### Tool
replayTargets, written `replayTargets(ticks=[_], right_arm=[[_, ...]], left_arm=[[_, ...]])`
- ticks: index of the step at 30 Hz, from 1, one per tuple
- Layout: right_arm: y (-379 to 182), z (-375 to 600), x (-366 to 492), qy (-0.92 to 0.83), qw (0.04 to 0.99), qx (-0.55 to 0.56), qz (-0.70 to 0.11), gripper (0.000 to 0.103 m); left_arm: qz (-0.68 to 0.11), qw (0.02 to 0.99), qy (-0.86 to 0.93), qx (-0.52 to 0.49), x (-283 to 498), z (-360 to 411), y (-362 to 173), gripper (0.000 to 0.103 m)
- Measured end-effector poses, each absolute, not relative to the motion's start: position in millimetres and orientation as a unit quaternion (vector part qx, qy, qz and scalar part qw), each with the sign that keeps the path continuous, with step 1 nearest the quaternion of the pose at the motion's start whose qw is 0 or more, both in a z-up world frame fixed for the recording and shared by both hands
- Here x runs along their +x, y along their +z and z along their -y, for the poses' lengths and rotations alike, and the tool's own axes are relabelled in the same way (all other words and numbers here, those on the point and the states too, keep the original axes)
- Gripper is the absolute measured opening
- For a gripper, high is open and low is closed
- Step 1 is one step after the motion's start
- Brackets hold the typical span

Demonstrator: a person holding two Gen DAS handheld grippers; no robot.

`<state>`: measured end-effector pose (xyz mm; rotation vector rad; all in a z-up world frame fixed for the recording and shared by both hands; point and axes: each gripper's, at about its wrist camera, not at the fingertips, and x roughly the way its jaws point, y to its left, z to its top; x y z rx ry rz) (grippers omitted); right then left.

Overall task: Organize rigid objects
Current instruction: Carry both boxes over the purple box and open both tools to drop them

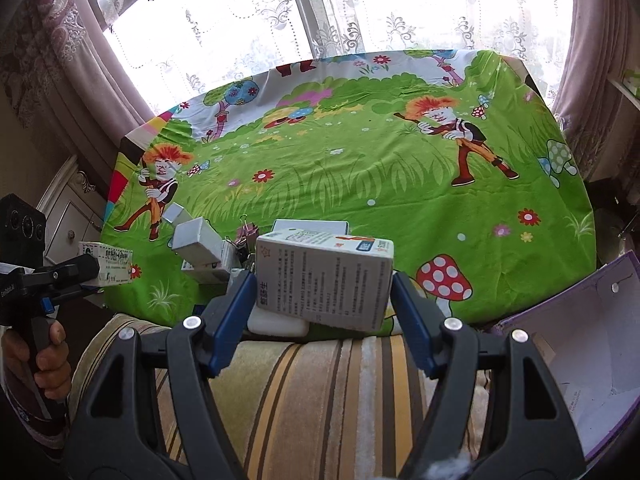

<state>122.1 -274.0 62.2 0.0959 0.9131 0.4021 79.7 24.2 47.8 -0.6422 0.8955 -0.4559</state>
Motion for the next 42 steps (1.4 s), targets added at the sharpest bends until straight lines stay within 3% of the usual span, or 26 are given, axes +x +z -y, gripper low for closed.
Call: replayTargets(ticks=[10,32,42], right_arm=[[66,362,86,0.136,0.889,0.087,-0.429,0.072],[63,505,46,-0.03,0.909,0.125,-0.397,0.074],[58,519,44,-0.064,0.906,0.117,-0.402,0.075]], left_arm=[[-0.458,0.805,-0.278,-0.256,68,76,44,0.078],[-0.482,0.792,-0.374,-0.038,45,284,57,0.079],[-0.48,0.788,-0.384,-0.032,46,300,60,0.086]])
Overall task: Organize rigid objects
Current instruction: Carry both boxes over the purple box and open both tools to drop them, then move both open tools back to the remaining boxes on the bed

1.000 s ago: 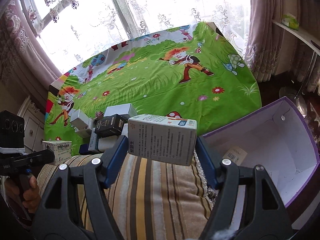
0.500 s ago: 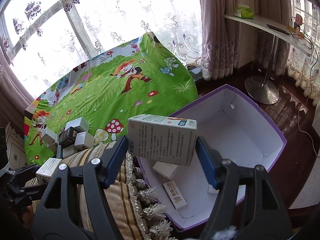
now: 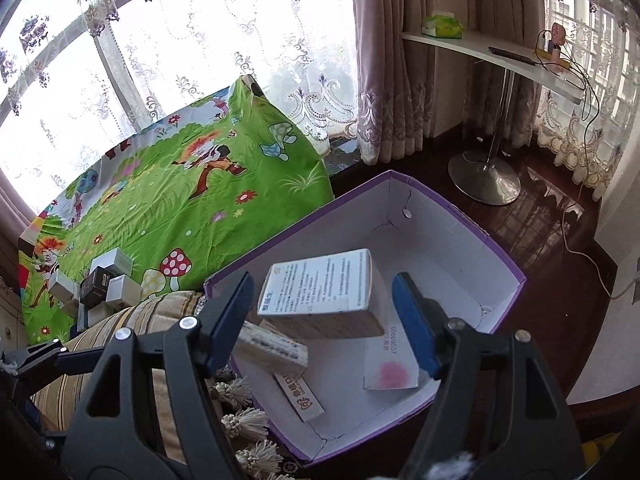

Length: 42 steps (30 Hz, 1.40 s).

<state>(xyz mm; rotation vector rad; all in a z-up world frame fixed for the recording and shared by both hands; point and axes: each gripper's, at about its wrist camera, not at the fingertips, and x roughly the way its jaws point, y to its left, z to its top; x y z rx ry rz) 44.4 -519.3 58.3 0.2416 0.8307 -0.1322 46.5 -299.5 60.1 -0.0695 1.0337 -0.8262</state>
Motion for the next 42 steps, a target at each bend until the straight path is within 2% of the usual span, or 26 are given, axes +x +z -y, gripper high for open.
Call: replayTargets(ticks=[11,16,23,42], right_arm=[[66,506,46,-0.039,0.912,0.117,-0.391,0.075],[65,497,48,-0.025,0.909,0.116,-0.399,0.075],[67,477,53,-0.003,0.909,0.105,-0.403,0.075],[80,400,76,0.067,0.909,0.059,-0.407,0.078]], left_arm=[[-0.412,0.838,-0.355,-0.045,44,277,79,0.086],[-0.414,0.85,-0.325,-0.03,50,265,82,0.086],[-0.418,0.859,-0.29,-0.057,60,231,79,0.086],[-0.414,0.891,-0.092,-0.163,99,80,82,0.085]])
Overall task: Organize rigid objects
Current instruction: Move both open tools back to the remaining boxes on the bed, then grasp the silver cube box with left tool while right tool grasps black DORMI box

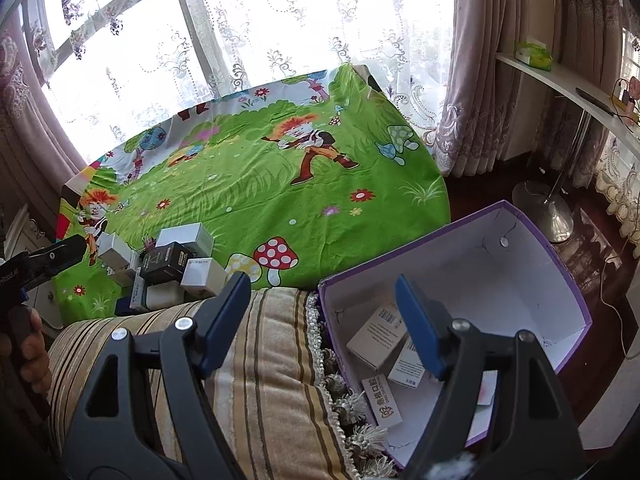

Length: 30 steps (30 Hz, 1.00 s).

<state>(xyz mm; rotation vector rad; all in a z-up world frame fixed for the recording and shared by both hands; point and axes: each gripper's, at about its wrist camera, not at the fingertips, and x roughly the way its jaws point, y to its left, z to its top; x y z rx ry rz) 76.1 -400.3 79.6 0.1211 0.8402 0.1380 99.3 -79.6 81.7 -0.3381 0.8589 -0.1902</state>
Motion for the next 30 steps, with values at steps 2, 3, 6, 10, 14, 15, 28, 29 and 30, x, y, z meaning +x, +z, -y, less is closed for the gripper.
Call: replayTargets(ticks=[2,3,6,10,14,15,28,29,30], right_arm=[[80,391,79,0.075,0.908,0.055,-0.408,0.079],[81,386,81,0.08,0.908,0.053,-0.408,0.079],[82,372,85,0.094,0.906,0.045,-0.41,0.08],[85,355,89,0.107,0.905,0.032,-0.41,0.08],[88,339,93,0.118,0.904,0.019,-0.41,0.081],[87,335,95,0.121,0.904,0.016,-0.411,0.082],[61,273,115,0.165,0.881,-0.024,-0.443,0.083],[58,270,116,0.169,0.878,-0.025,-0.448,0.083],[56,266,118,0.173,0.875,-0.027,-0.452,0.083]], left_arm=[[-0.415,0.891,-0.072,-0.169,103,65,82,0.085],[-0.417,0.89,-0.061,-0.172,104,57,81,0.085],[-0.425,0.887,-0.036,-0.176,109,40,80,0.085],[-0.435,0.881,-0.011,-0.185,116,22,77,0.085],[-0.448,0.875,0.011,-0.185,125,10,69,0.085],[-0.454,0.871,0.017,-0.186,129,7,65,0.085],[-0.492,0.848,0.043,-0.192,152,2,30,0.082],[-0.495,0.847,0.046,-0.187,154,4,28,0.082],[-0.497,0.847,0.05,-0.178,156,5,25,0.082]])
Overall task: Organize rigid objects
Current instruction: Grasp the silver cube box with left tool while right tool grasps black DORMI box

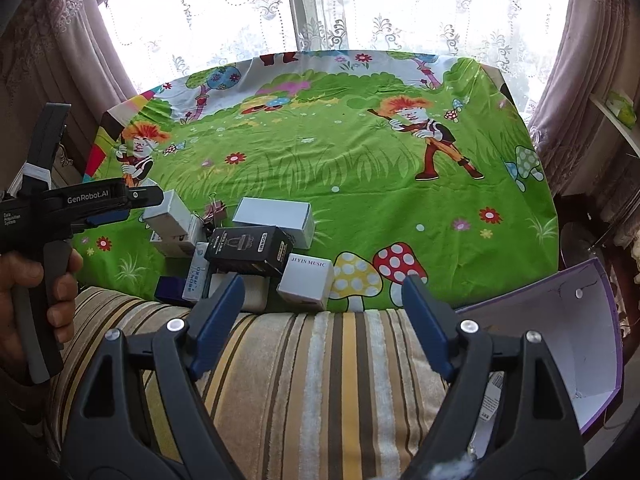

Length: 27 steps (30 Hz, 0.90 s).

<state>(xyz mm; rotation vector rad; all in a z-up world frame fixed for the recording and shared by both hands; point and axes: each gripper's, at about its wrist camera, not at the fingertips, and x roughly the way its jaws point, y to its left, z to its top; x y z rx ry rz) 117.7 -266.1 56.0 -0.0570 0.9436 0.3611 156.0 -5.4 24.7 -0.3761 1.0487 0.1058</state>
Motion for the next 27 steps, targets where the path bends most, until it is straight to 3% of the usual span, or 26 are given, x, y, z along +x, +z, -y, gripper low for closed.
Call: replayTargets(ticks=[3,11,27], right_arm=[[50,256,122,0.182,0.867,-0.033,-0.462,0.083],[39,227,132,0.197,0.852,-0.052,-0.482,0.087],[20,176,156,0.174,0.838,-0.069,-0.513,0.089]], left_arm=[[-0.507,0.844,0.06,-0.166,161,8,15,0.08],[-0.523,0.835,0.046,-0.165,165,9,0,0.048],[-0.458,0.862,0.045,-0.212,135,-20,21,0.043]])
